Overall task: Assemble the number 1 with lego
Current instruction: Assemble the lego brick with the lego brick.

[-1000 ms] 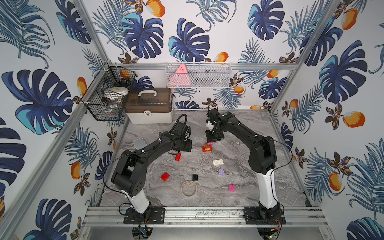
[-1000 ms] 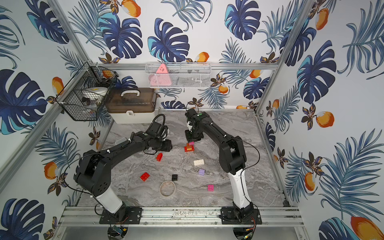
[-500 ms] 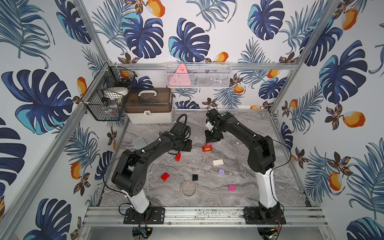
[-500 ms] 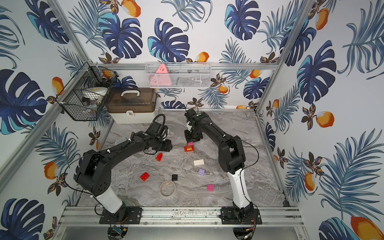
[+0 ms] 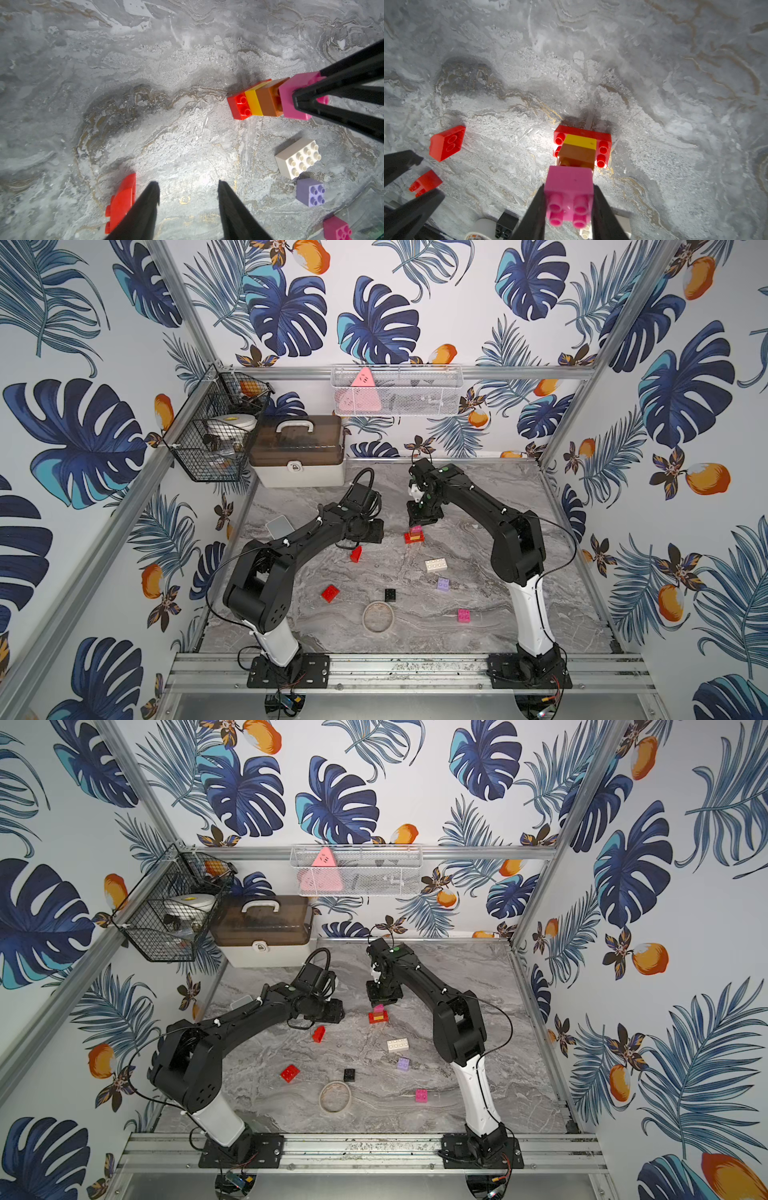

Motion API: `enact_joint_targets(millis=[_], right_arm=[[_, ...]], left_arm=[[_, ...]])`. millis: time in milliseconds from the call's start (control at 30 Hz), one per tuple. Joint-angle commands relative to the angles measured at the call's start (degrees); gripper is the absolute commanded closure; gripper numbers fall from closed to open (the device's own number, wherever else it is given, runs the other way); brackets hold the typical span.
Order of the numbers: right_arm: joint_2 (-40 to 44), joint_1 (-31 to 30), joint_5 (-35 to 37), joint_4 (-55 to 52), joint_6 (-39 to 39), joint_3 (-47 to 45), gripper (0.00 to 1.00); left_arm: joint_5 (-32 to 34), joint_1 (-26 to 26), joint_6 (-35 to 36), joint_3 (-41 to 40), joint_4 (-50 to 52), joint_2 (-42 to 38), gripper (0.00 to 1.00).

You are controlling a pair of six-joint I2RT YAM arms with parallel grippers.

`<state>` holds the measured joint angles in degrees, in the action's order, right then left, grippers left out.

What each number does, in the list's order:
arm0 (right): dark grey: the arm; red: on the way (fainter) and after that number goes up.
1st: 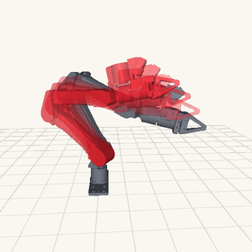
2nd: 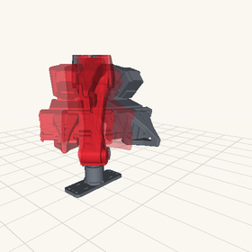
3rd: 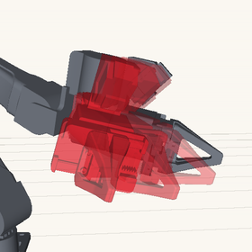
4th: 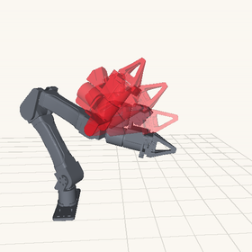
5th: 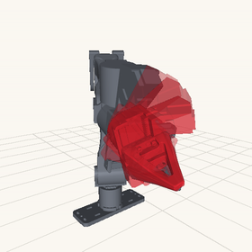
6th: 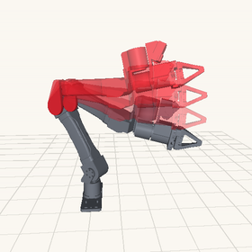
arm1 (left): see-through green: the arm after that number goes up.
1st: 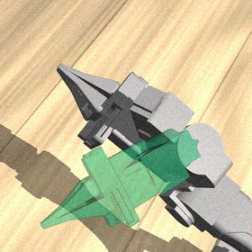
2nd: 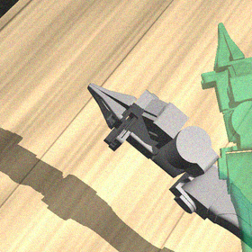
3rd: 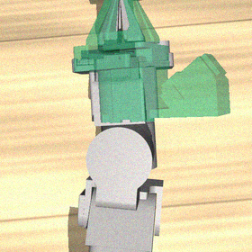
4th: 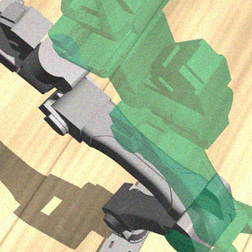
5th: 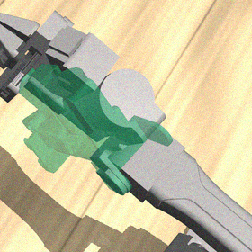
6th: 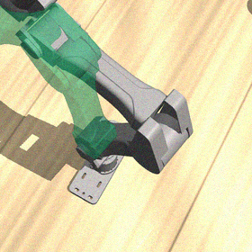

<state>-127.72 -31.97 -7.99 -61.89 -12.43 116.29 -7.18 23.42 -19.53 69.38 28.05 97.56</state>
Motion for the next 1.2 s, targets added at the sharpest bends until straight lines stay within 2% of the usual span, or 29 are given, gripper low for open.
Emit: enact_joint_targets(millis=[0, 367, 533, 667, 967, 1167], right_arm=[[-0.7, -0.4, 1.4, -1.6, 0.2, 0.8, 0.83], [-4.5, -0.6, 4.8, -5.7, 1.2, 2.9, 0.84], [-4.9, -2.8, 6.7, -6.4, 0.9, 1.5, 0.85], [-3.8, -3.5, 7.9, -5.5, 0.0, 0.0, 0.87], [1.2, -3.9, 8.0, 0.5, -3.5, -6.8, 1.0], [2.4, -4.0, 7.1, 4.8, -3.6, -11.4, 1.0]], left_arm=[[0.7, -0.1, 0.6, 0.5, 0.4, -0.5, 0.48], [0.9, -0.1, 0.6, 0.3, 0.5, -0.6, 0.48], [0.8, -0.1, 0.6, 0.4, 0.5, -0.6, 0.48], [0.6, -0.1, 0.5, 0.4, 0.4, -0.6, 0.48], [0.4, -0.1, 0.5, 0.4, 0.3, -0.4, 0.48], [0.5, -0.2, 0.5, 0.3, 0.3, -0.4, 0.48]])
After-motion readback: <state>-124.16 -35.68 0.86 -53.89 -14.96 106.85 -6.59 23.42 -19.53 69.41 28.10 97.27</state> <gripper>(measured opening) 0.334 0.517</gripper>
